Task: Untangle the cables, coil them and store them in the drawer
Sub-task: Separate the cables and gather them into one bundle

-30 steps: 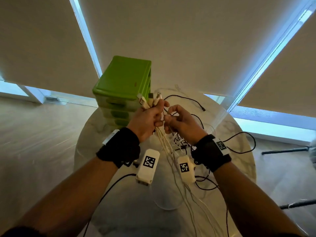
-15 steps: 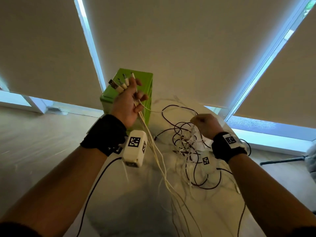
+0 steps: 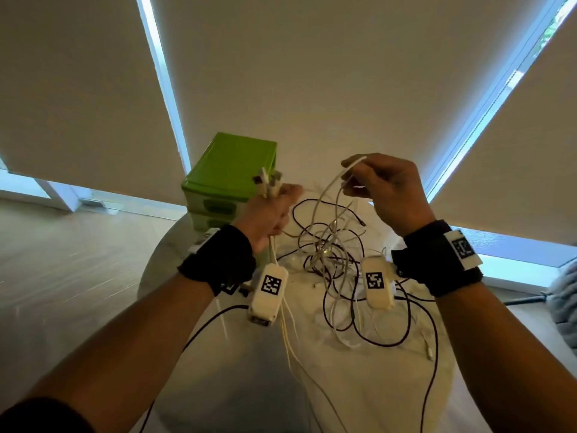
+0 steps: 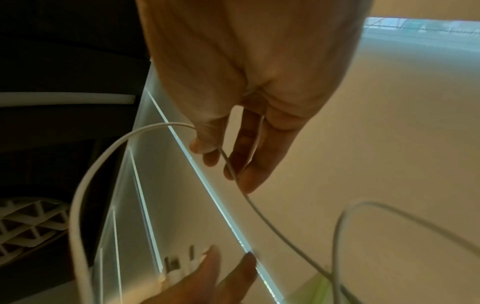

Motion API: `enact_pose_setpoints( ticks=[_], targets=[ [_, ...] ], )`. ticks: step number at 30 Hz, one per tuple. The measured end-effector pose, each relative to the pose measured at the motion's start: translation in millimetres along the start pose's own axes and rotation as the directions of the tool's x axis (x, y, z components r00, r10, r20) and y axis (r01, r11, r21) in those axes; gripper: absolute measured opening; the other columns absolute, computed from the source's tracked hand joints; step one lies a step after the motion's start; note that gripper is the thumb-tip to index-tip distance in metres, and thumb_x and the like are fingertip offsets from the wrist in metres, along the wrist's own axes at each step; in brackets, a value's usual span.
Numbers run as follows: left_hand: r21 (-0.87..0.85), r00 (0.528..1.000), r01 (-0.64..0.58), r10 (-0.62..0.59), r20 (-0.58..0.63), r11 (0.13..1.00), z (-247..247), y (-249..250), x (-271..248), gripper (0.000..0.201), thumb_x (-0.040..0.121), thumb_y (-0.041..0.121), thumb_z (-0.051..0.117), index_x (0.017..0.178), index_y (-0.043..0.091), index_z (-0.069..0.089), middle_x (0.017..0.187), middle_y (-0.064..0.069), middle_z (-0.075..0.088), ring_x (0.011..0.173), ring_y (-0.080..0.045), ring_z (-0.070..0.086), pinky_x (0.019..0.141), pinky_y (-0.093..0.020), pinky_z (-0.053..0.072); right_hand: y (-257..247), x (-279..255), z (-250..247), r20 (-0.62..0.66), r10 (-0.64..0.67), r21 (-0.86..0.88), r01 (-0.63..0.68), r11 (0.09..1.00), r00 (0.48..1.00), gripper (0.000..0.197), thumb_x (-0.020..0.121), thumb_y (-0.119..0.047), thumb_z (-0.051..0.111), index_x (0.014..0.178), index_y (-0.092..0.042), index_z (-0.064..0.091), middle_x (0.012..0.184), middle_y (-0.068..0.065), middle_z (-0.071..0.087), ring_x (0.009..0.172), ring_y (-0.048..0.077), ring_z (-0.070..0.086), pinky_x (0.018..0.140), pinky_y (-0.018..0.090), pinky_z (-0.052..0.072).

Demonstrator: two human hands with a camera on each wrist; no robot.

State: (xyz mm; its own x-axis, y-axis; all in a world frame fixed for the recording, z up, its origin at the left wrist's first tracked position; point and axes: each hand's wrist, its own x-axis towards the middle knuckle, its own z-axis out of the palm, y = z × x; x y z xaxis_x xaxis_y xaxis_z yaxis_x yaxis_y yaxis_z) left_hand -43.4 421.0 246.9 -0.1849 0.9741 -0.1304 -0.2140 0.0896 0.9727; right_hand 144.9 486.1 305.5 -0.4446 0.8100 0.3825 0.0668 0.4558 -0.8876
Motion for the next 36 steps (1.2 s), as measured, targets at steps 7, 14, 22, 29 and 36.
enact_pose_setpoints(
  ticks=[7,14,22,29,36],
  targets=[
    [0.289,0.989,-0.104,0.07,0.128,0.952,36.7,-6.2,3.8,0.01,0.08,0.033,0.068,0.072,0.027,0.069,0.081,-0.015,0.062,0.061,-0.016,0.05,0.061,-0.03,0.04,15.1,-9.6,17.5,0.103,0.011,0.016,-0.013,1.0,0.995,0.035,0.093,-0.017,0.059,0.125,-0.032,0.054,0.102,0.008,0.068,0.091,0.019,0.069,0.081,0.033,0.057],
    [0.177,0.965,-0.245,0.258,-0.052,0.953,13.3,21.2,11.3,0.022,0.098,0.021,0.051,0.085,0.009,0.064,0.072,-0.005,0.057,0.036,-0.001,0.036,0.038,-0.013,0.026,106.7,-44.1,9.2,0.26,0.358,-0.509,-0.188,0.84,0.897,0.018,0.098,-0.038,0.049,0.093,-0.03,0.065,0.089,-0.007,0.066,0.086,0.012,0.06,0.081,0.028,0.043],
    [-0.111,0.817,-0.029,-0.04,-0.575,0.993,-20.2,19.1,24.0,0.024,0.091,0.03,0.061,0.067,0.025,0.064,0.072,0.009,0.064,0.07,-0.013,0.052,0.066,-0.031,0.043,78.2,-19.0,-31.9,-0.295,0.03,-0.163,-0.082,0.983,0.955,0.012,0.092,-0.01,0.06,0.098,-0.008,0.071,0.093,0.002,0.07,0.083,-0.003,0.063,0.078,0.012,0.048],
    [0.016,0.863,-0.078,0.075,-0.5,0.997,-9.8,18.3,20.5,0.022,0.09,0.036,0.061,0.073,0.023,0.067,0.086,0.003,0.068,0.056,-0.009,0.04,0.055,-0.025,0.032,100.5,-19.7,-47.2,-0.1,0.405,-0.525,-0.394,0.755,0.909,0.031,0.087,-0.011,0.066,0.116,-0.021,0.068,0.107,0.001,0.067,0.103,0.021,0.063,0.095,0.03,0.046],
    [0.103,0.967,-0.216,0.227,-0.119,0.971,29.5,29.9,9.9,0.021,0.1,0.018,0.048,0.087,0.014,0.064,0.083,-0.009,0.062,0.035,0.004,0.043,0.037,-0.011,0.03,59.6,-17.6,44.0,0.224,0.325,-0.523,-0.169,0.836,0.919,0.025,0.094,-0.035,0.058,0.115,-0.024,0.065,0.089,0.001,0.062,0.08,0.015,0.057,0.074,0.028,0.045]
  ],
)
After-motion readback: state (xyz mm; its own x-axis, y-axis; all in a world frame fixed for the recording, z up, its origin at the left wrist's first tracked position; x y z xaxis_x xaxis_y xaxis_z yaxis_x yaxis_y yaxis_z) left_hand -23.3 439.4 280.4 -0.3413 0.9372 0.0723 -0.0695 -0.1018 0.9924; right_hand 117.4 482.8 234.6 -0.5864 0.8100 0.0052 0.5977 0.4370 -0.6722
